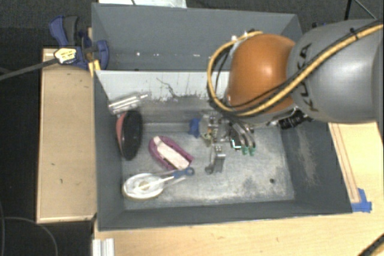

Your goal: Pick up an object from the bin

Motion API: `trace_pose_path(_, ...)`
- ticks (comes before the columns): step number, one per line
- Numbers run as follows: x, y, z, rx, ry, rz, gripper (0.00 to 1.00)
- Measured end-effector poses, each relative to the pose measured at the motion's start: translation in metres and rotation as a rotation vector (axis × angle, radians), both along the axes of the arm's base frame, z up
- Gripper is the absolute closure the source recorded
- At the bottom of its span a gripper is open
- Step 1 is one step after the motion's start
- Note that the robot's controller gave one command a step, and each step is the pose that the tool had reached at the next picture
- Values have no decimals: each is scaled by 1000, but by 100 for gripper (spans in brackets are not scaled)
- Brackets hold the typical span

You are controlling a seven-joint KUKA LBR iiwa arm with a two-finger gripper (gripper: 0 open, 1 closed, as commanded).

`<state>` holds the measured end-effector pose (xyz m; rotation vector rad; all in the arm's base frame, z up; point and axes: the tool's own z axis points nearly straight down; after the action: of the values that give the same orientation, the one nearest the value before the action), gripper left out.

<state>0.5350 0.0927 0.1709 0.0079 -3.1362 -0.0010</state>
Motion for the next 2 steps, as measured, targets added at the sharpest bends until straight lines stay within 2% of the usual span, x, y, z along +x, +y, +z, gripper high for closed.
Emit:
trace_pose_path(1, -31, 77, -100, 3, -17, 212, 0)
trace_pose_path(2, -59, 131, -69, 6, -11, 255, 0)
